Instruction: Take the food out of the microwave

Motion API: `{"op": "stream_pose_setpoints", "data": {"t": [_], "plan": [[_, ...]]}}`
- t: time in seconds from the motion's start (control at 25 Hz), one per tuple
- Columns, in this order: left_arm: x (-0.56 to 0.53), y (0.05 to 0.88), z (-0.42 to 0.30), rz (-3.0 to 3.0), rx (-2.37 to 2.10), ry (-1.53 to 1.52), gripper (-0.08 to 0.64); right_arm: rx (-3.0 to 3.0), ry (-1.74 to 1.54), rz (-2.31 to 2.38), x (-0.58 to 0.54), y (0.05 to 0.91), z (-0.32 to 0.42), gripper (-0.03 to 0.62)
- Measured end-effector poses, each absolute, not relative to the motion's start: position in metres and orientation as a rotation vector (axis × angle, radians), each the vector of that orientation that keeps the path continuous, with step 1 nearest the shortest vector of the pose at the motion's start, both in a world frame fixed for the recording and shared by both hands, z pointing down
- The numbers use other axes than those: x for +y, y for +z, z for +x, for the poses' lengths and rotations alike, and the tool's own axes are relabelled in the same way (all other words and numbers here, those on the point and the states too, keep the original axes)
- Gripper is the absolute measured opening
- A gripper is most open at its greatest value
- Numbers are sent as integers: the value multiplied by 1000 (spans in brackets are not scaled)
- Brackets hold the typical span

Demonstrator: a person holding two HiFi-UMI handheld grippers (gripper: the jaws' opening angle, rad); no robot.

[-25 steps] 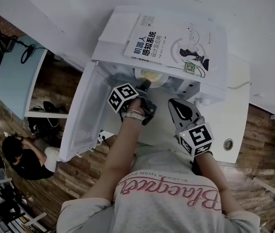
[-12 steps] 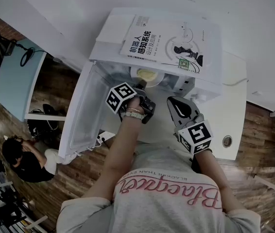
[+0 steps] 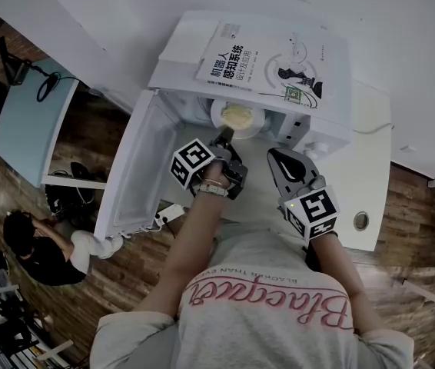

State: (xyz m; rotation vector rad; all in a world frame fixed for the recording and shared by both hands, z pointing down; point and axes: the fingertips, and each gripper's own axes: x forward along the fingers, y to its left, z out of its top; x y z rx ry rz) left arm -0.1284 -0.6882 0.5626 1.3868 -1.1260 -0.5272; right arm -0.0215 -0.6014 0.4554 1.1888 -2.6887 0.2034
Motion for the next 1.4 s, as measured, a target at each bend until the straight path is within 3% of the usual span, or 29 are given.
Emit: {"op": "stream_pose_setpoints", "data": {"t": [1.4], "plan": [[-581, 496, -115, 1439, -1038, -788, 17, -2669, 158, 1346, -560, 438, -11, 8]]}}
